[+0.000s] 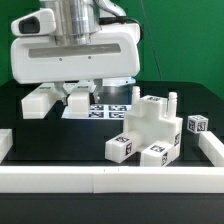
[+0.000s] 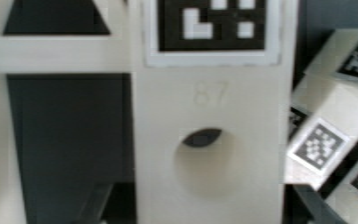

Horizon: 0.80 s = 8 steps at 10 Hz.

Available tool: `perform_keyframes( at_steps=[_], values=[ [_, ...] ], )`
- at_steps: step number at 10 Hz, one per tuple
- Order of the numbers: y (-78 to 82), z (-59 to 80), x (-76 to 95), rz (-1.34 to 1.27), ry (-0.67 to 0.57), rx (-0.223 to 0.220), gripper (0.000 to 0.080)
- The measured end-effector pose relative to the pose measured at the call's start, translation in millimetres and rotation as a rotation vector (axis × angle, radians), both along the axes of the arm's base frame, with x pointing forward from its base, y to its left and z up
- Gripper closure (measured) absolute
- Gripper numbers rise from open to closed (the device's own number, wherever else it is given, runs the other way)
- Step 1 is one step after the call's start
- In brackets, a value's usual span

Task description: Assemble chair

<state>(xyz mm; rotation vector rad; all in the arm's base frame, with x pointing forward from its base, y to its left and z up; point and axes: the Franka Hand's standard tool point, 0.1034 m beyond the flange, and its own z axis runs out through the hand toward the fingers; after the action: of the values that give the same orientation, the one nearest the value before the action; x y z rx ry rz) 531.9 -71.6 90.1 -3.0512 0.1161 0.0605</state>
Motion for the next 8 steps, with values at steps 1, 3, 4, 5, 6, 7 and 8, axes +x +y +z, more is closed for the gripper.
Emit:
perform_keyframes(
  at_steps=[1,3,4,5,6,7,8],
  values=[
    [5.4,2.6,-0.2,-0.036,0.002,0.000,0.0511],
    [13.9,7.1,-0.9,-0.120,0.021,0.007,0.0511],
    [16.0,7.2,0.2,-0.125,0.018,0.006,0.0511],
    [15.6,5.9,-0.4,-0.124,0.021,0.006,0.0511],
    [15.4,4.8,-0.9,-0.124,0.023,0.005,0.0511],
    [15.4,4.2,-1.2,-0.124,0.024,0.005,0.0511],
    [15.5,4.3,-1.5,-0.127,0.024,0.005,0.0511]
  ],
)
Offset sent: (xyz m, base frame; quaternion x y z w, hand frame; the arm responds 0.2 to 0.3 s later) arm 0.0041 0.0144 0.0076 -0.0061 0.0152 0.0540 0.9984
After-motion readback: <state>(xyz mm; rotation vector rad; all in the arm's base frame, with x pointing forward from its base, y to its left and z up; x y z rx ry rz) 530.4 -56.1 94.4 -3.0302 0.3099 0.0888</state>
